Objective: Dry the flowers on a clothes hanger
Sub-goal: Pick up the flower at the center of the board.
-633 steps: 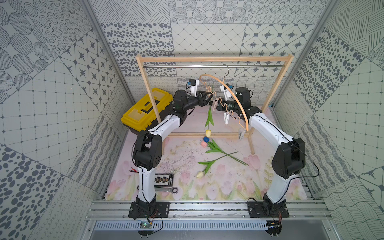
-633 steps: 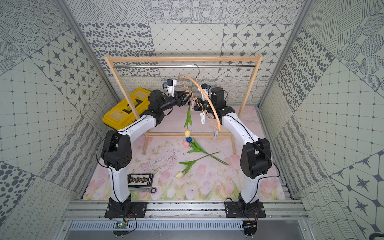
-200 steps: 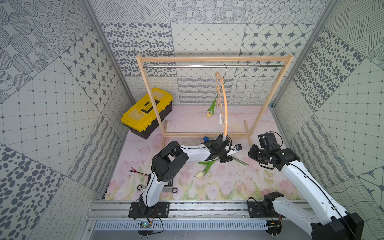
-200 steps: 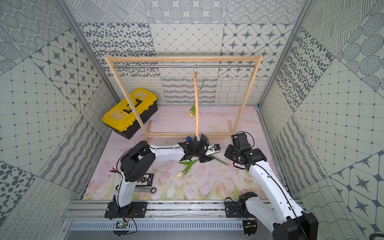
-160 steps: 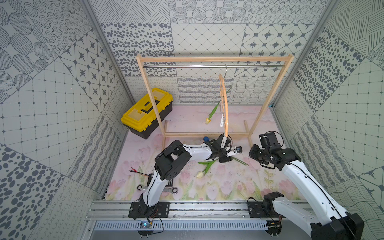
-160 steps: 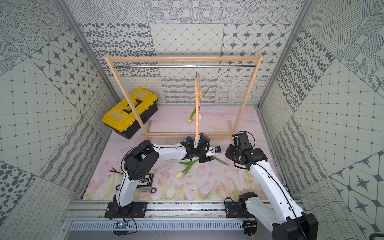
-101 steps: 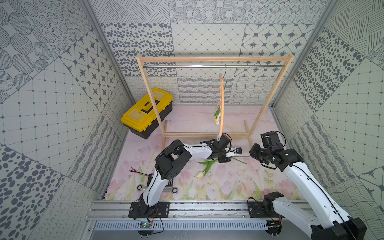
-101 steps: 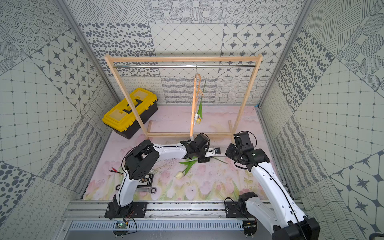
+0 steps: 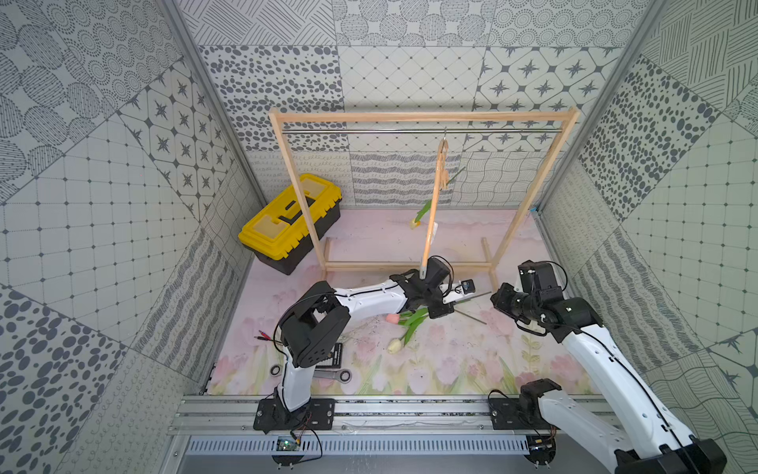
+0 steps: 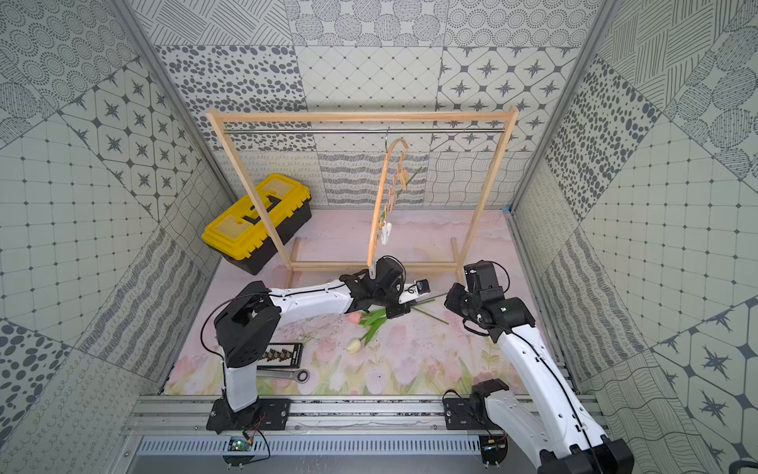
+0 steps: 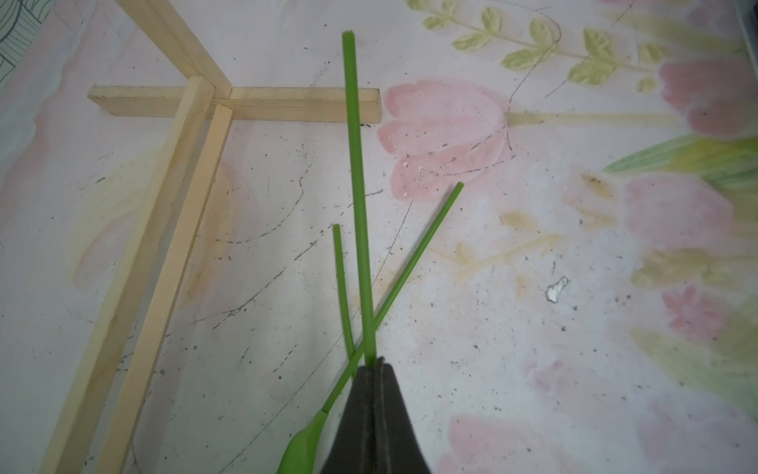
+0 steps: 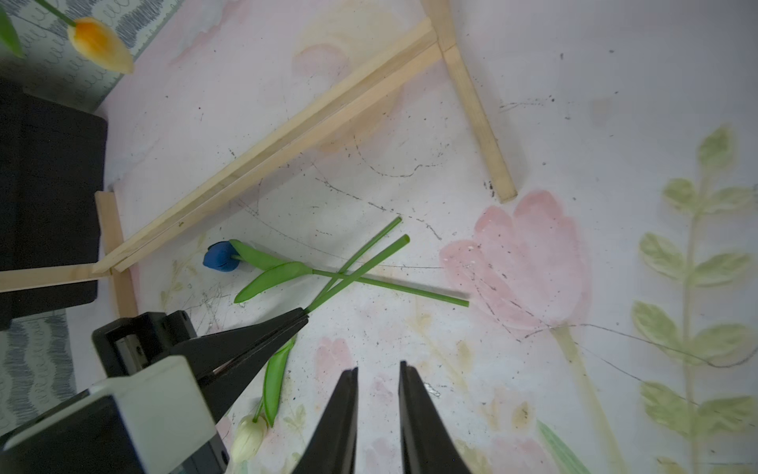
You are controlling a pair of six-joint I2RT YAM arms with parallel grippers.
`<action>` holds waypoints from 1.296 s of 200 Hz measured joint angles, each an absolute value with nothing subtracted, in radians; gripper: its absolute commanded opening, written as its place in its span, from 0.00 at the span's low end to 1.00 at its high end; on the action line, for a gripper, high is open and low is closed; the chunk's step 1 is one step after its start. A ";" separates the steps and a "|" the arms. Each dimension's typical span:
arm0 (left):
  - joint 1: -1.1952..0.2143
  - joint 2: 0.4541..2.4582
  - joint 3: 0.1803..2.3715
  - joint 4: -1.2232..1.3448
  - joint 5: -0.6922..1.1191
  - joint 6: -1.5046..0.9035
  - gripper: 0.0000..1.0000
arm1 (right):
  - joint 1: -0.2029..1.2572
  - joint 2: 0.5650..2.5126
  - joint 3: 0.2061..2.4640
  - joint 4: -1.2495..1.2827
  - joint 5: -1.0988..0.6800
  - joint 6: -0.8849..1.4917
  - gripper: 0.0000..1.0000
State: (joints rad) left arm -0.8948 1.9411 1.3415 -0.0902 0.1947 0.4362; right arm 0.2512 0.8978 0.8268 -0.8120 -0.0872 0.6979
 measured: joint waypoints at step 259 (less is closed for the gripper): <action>-0.865 1.831 1.199 0.192 0.176 -0.953 0.00 | 0.366 0.965 0.498 -0.181 -0.465 0.755 0.31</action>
